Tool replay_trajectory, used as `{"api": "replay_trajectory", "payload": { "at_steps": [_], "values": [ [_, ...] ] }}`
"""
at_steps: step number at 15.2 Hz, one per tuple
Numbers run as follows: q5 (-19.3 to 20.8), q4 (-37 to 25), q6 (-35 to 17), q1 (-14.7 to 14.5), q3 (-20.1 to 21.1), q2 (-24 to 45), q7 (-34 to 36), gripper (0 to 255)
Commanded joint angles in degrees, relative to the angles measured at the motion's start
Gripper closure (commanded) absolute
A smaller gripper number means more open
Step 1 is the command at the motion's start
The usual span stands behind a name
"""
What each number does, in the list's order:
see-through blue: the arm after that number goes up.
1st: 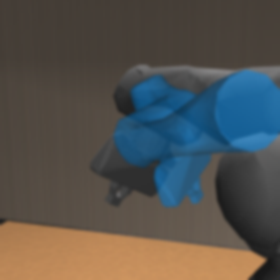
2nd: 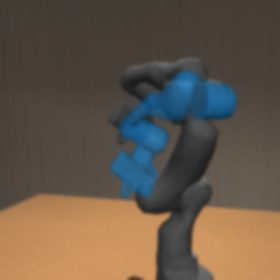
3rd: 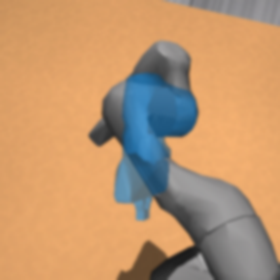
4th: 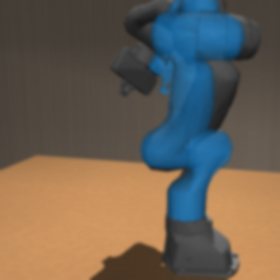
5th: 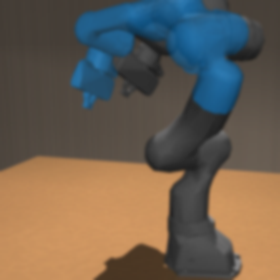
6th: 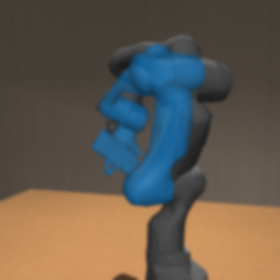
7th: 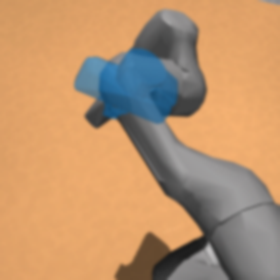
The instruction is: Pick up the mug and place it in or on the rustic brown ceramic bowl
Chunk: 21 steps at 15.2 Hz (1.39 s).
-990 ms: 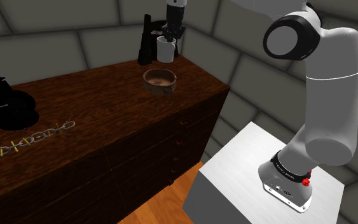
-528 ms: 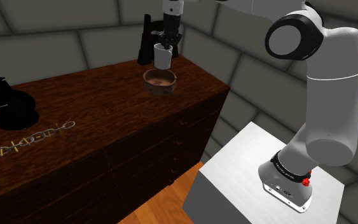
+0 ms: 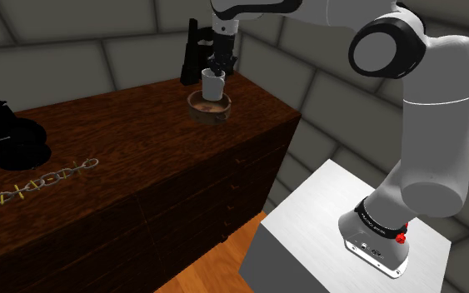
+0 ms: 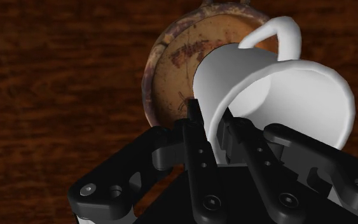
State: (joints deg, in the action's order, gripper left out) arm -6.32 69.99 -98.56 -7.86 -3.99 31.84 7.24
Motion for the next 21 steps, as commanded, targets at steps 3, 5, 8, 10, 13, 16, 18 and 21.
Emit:
{"api": "replay_trajectory", "payload": {
  "at_steps": [3,5,8,10,13,16,18,21],
  "values": [
    [-0.05,2.89,-2.86,-0.14,0.03,-0.07,-0.15,255],
    [-0.05,2.89,-2.86,-0.14,0.03,-0.07,-0.15,255],
    [-0.05,2.89,-2.86,-0.14,0.03,-0.07,-0.15,255],
    [-0.05,2.89,-2.86,-0.14,0.03,-0.07,-0.15,255],
    [-0.05,2.91,-2.87,-0.14,0.03,-0.09,-0.15,0],
    [-0.05,2.92,-2.87,-0.14,0.03,-0.09,-0.15,0],
    [-0.02,0.83,-0.89,-0.02,0.0,0.02,-0.08,0],
    [0.0,-6.04,5.03,0.41,-0.04,0.96,0.15,0]
  ]
}}
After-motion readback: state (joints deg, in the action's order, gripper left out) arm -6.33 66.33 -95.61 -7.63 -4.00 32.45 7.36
